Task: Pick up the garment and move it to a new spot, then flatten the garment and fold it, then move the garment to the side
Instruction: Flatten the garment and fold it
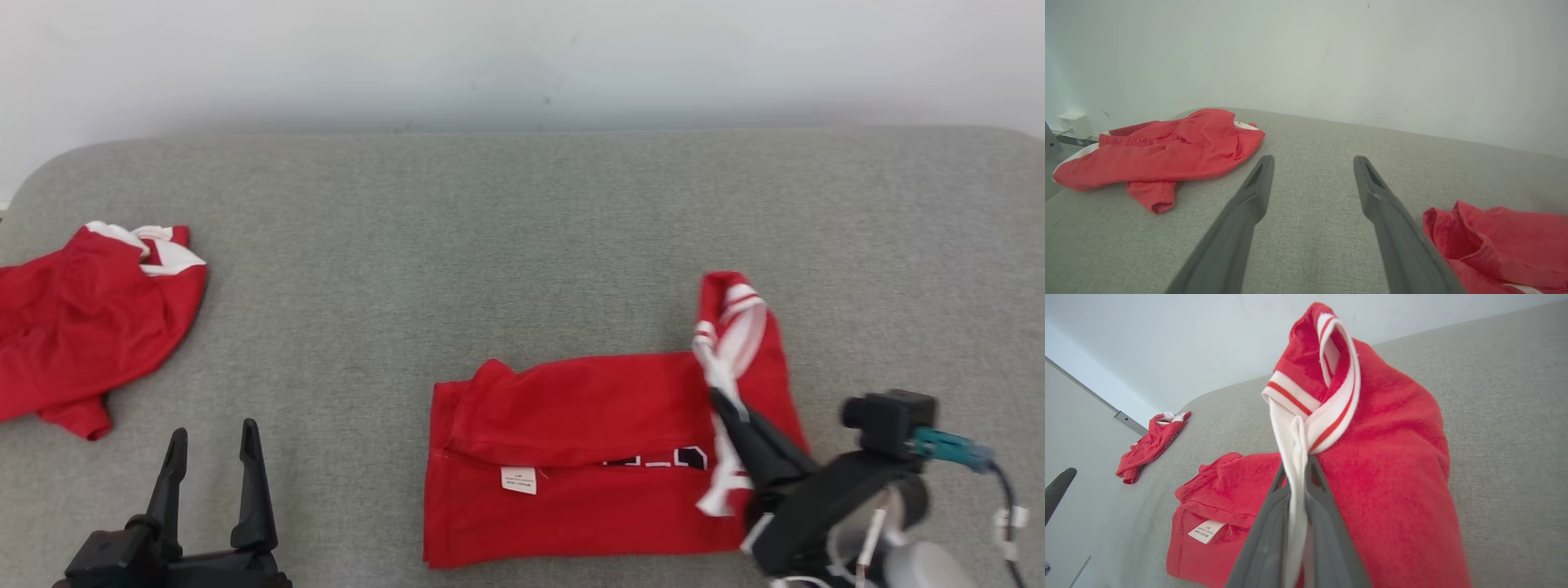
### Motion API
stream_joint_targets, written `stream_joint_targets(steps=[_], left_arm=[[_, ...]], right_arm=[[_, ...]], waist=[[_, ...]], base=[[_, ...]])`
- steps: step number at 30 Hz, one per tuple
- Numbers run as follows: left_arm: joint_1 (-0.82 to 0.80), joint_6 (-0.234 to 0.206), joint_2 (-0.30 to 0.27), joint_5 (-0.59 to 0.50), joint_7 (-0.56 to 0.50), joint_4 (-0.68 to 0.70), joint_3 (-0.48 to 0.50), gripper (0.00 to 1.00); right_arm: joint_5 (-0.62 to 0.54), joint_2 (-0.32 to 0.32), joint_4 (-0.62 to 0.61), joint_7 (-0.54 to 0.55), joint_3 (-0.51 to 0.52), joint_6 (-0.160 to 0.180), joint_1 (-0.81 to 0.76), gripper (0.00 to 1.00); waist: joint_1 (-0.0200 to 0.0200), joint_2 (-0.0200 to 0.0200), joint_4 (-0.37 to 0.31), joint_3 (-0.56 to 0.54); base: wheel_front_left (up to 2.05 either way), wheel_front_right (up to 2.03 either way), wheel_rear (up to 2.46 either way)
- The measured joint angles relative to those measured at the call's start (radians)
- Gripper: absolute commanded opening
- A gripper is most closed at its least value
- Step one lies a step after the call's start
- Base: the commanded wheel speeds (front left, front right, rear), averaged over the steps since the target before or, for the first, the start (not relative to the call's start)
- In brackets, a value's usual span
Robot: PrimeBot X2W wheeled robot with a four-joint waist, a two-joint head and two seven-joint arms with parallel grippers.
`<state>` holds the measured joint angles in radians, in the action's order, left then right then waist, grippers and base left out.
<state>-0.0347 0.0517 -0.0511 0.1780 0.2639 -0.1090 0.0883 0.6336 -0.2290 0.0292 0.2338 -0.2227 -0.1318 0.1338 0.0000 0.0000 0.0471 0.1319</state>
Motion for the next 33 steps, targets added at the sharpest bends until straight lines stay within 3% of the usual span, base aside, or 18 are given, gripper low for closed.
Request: stream_joint_targets(steps=[13,24,25,26,27,33], left_arm=[[-0.009,-0.016,0.001,0.017,0.000,-0.014,-0.029,1.00],[-0.030,-0.021,0.000,0.036,0.000,-0.035,-0.043,1.00],[-0.030,-0.022,0.000,0.036,0.000,-0.035,-0.043,1.00],[-0.030,-0.023,0.000,0.036,0.000,-0.035,-0.043,1.00],[-0.030,-0.024,0.000,0.036,0.000,-0.035,-0.041,1.00],[-0.030,-0.024,0.000,0.036,0.000,-0.032,-0.030,1.00]], right_arm=[[0.012,0.142,0.091,-0.033,-0.218,0.000,0.111,0.00],[0.069,0.176,0.259,-0.105,-0.344,0.000,0.170,0.00],[0.071,0.176,0.272,-0.114,-0.350,0.000,0.174,0.04],[0.074,0.176,0.279,-0.127,-0.357,0.000,0.177,0.32],[0.081,0.177,0.286,-0.139,-0.361,0.000,0.181,1.00],[0.041,0.175,0.301,-0.247,-0.327,0.000,0.236,1.00]], waist=[[-0.0001,0.0000,0.072,0.016],[0.0000,0.0000,0.101,0.027],[0.0000,0.0000,0.100,0.027],[0.0000,0.0000,0.099,0.027],[0.0000,0.0000,0.098,0.028],[0.0000,0.0000,0.077,0.027]], base=[[0.00,0.00,0.00],[0.00,0.00,0.00],[0.00,0.00,0.00],[0.00,0.00,0.00],[0.00,0.00,0.00],[0.00,0.00,0.00]])
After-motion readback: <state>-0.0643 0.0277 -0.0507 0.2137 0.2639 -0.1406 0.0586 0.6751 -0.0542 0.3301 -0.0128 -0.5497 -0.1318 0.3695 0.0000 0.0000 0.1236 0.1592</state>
